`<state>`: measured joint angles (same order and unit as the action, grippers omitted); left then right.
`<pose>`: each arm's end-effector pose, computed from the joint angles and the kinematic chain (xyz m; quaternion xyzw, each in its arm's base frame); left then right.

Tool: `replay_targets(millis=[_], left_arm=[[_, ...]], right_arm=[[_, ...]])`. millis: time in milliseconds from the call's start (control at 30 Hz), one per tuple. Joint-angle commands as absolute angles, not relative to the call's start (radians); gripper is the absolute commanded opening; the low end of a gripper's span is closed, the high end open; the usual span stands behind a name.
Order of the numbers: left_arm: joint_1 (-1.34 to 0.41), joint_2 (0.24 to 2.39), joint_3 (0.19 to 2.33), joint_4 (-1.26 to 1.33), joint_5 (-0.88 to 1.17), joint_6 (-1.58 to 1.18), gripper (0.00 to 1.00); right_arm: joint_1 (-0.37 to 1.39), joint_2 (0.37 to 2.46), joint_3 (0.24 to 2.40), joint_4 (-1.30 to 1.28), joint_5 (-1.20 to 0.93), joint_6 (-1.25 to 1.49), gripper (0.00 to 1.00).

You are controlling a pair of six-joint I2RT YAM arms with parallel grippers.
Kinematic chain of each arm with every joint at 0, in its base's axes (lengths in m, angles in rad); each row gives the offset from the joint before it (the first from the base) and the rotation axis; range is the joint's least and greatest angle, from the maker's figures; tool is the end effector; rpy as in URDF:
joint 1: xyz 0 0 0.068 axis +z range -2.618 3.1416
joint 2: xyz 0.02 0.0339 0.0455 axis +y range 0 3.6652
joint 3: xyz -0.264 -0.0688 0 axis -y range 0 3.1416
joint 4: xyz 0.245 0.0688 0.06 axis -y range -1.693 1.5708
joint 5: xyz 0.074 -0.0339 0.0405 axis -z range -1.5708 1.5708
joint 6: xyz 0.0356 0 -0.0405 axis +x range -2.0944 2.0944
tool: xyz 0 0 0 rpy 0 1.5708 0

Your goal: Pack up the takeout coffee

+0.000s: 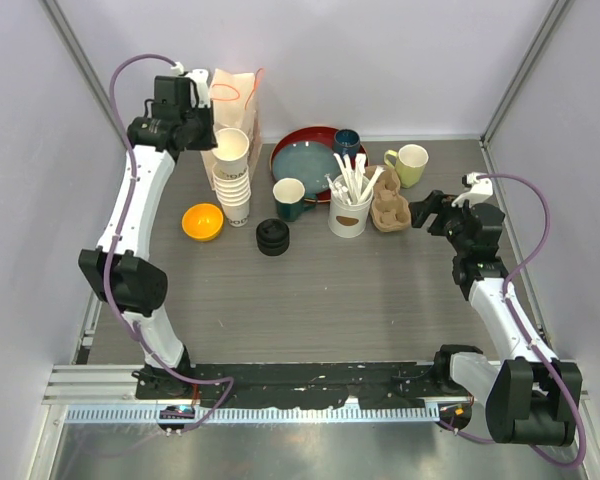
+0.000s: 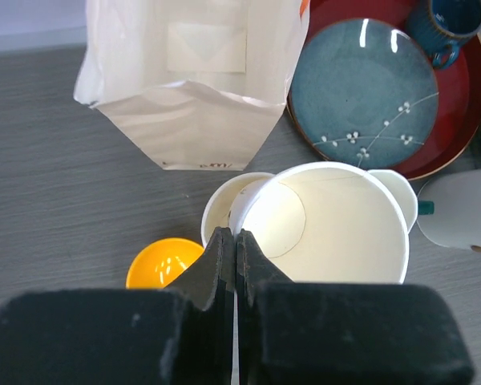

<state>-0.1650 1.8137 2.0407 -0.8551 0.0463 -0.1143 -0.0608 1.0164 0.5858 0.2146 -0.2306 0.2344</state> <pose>0.3917 -0.0669 0.4190 0.0331 0.8902 -0.0836 0.4467 0.2349 -0.0061 0.2669 0.0425 0.7762 0.1433 0.6125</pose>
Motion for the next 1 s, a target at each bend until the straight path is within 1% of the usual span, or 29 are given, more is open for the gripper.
replay_targets(millis=[0, 233, 300, 367, 433, 500, 533, 633, 767, 800, 967], left_arm=[[-0.161, 1.726, 2.109, -0.85, 0.029, -0.091, 0.0], [-0.161, 1.661, 2.187, -0.925, 0.078, -0.066, 0.0], [-0.163, 1.626, 2.194, -0.94, 0.136, -0.064, 0.0], [-0.201, 1.6, 2.175, -0.966, 0.161, -0.049, 0.0], [-0.259, 1.562, 2.116, -0.989, 0.16, -0.012, 0.0], [-0.368, 1.528, 2.024, -0.991, 0.16, 0.058, 0.0], [-0.44, 1.523, 1.999, -0.994, 0.158, 0.077, 0.0], [-0.541, 1.539, 1.918, -1.0, 0.195, 0.126, 0.0], [-0.617, 1.597, 1.804, -0.919, 0.21, 0.129, 0.0], [-0.627, 1.608, 1.761, -0.866, 0.207, 0.121, 0.0], [-0.661, 1.71, 1.723, -0.779, 0.262, 0.101, 0.0]], right_arm=[[-0.052, 1.008, 0.64, 0.241, -0.255, 0.219, 0.81], [-0.051, 1.006, 0.65, 0.235, -0.267, 0.224, 0.81], [-0.051, 1.006, 0.653, 0.232, -0.271, 0.229, 0.81], [-0.051, 1.005, 0.657, 0.229, -0.273, 0.229, 0.81], [-0.051, 1.003, 0.66, 0.227, -0.273, 0.235, 0.81], [-0.051, 1.003, 0.663, 0.224, -0.276, 0.241, 0.81], [-0.051, 1.003, 0.663, 0.224, -0.279, 0.244, 0.81], [-0.051, 1.002, 0.666, 0.221, -0.288, 0.256, 0.82], [-0.051, 0.989, 0.672, 0.201, -0.272, 0.258, 0.82], [-0.051, 0.985, 0.67, 0.198, -0.267, 0.255, 0.82], [-0.051, 0.962, 0.667, 0.17, -0.25, 0.227, 0.82]])
